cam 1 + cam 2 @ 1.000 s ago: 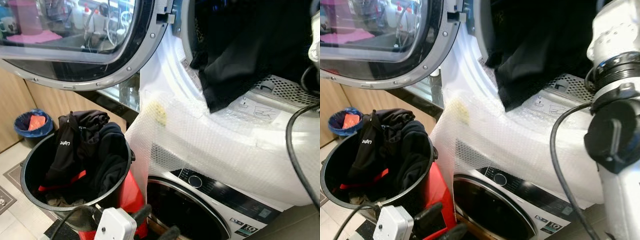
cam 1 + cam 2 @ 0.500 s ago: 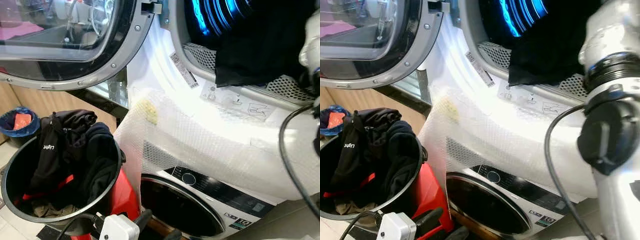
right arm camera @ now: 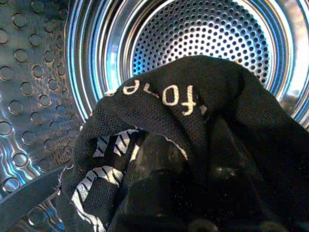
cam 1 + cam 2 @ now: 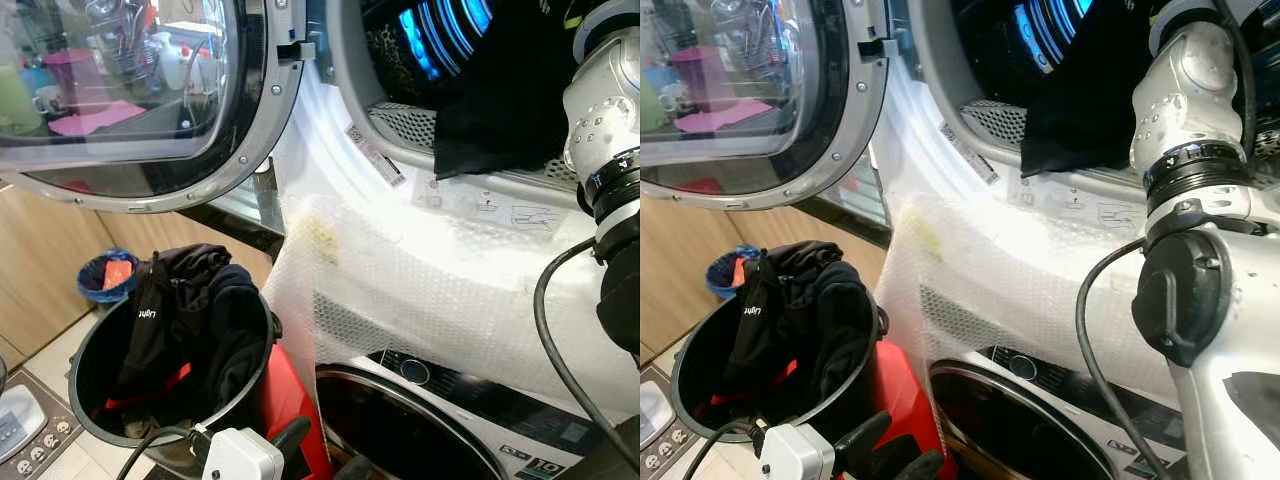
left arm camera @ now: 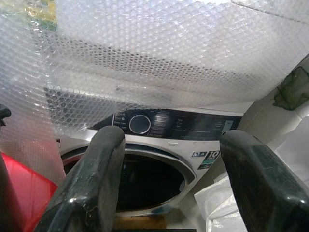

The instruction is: Clothes washing

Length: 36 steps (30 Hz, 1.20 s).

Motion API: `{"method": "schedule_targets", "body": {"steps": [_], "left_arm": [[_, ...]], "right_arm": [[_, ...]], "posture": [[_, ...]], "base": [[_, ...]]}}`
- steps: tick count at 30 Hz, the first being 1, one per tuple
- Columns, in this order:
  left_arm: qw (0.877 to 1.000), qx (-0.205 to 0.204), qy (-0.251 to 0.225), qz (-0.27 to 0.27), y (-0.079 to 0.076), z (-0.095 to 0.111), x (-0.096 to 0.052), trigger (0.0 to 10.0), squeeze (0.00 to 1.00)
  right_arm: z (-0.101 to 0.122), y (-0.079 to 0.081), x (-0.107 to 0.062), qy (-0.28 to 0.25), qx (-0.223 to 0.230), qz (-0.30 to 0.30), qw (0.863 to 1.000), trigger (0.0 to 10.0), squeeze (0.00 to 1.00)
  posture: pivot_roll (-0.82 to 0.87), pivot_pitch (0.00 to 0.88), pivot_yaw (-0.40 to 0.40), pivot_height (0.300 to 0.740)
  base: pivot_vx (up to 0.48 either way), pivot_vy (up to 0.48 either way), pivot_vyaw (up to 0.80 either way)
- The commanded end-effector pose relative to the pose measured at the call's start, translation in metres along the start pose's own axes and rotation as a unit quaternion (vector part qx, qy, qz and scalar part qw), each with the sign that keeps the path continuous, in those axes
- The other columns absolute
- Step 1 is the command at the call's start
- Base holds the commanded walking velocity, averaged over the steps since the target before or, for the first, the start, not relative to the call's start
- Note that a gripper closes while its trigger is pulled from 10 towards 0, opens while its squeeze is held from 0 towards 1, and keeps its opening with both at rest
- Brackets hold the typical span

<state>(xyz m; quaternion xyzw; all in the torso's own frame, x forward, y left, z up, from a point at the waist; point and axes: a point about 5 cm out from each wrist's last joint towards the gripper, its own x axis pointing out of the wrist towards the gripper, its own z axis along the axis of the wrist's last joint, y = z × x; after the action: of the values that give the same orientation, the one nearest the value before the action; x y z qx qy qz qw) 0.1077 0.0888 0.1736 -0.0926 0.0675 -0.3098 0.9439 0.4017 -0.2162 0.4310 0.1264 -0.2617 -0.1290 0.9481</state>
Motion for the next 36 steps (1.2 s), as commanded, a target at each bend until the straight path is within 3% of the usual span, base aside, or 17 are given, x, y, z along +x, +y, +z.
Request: {"method": "schedule_targets", "body": {"steps": [1,36], "left_arm": [[1.000,-0.001,0.001,0.000,-0.0008,-0.0001,-0.0014,10.0,0.00],[1.000,-0.001,0.001,0.000,-0.0008,-0.0001,-0.0014,10.0,0.00]], "right_arm": [[0.0264,-0.0007,0.0042,-0.037,0.033,-0.015,0.999,10.0,0.00],[0.0264,-0.0007,0.0042,-0.037,0.033,-0.015,0.999,10.0,0.00]], "posture": [[0.19,0.156,-0.200,0.740],[0.19,0.156,-0.200,0.740]], "base": [[0.000,0.000,0.00],[0.000,0.000,0.00]]}}
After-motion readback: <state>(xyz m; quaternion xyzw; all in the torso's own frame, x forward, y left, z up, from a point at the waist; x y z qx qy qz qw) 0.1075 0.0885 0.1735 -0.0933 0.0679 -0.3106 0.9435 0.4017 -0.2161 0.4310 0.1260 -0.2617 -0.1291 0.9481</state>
